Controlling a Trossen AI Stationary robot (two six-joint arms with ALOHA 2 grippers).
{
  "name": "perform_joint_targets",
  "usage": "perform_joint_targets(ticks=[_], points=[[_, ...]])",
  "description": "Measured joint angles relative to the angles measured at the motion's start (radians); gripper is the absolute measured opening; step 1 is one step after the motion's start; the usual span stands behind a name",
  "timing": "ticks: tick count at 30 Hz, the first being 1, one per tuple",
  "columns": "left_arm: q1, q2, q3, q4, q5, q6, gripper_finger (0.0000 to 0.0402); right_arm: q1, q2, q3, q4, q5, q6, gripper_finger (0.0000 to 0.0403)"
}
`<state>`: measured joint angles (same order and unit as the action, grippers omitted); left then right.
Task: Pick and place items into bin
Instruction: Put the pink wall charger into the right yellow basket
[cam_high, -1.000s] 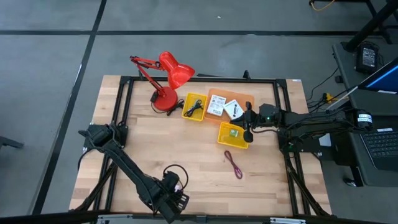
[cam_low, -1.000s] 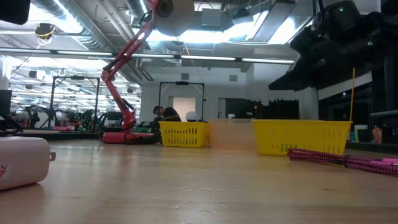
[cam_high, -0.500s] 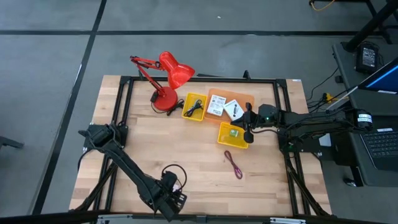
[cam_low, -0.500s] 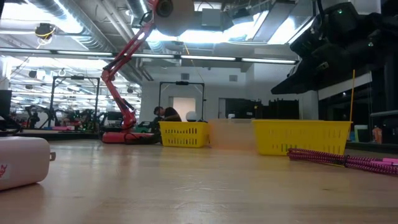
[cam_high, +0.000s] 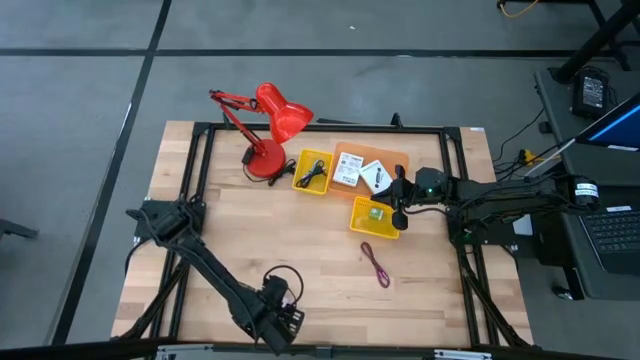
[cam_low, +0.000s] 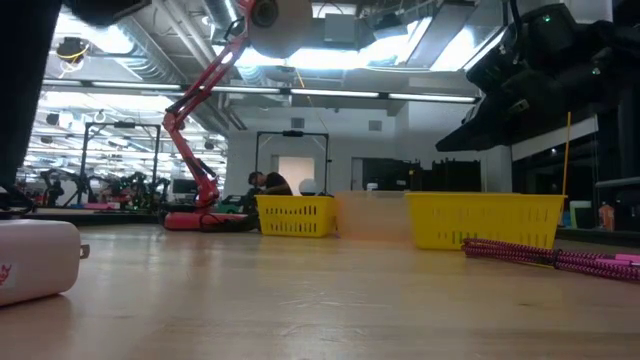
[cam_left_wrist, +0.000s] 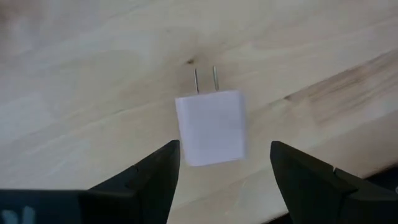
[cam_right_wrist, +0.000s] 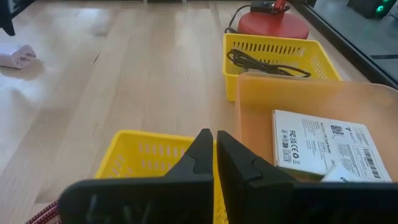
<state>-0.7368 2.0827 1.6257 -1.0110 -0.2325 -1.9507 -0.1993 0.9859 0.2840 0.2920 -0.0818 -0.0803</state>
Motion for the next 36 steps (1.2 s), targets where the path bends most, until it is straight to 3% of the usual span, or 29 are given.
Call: perform_joint_targets(ticks=[16,29,36], points=[[0.026,0.042,0.0,0.02,0.021,-0.003,0.0244,0.0,0.0,0.0,-0.002,-0.003,0.004,0.0006],[0.032,0.065,0.0,0.021,0.109,-0.003,0.0244,0.0,0.0,0.0,-0.002,-0.009,0.005,0.0006],[0.033,0.065,0.0,0.02,0.085,0.0,0.0244,0.0,0.0,0.0,-0.002,-0.009,0.005,0.0006]])
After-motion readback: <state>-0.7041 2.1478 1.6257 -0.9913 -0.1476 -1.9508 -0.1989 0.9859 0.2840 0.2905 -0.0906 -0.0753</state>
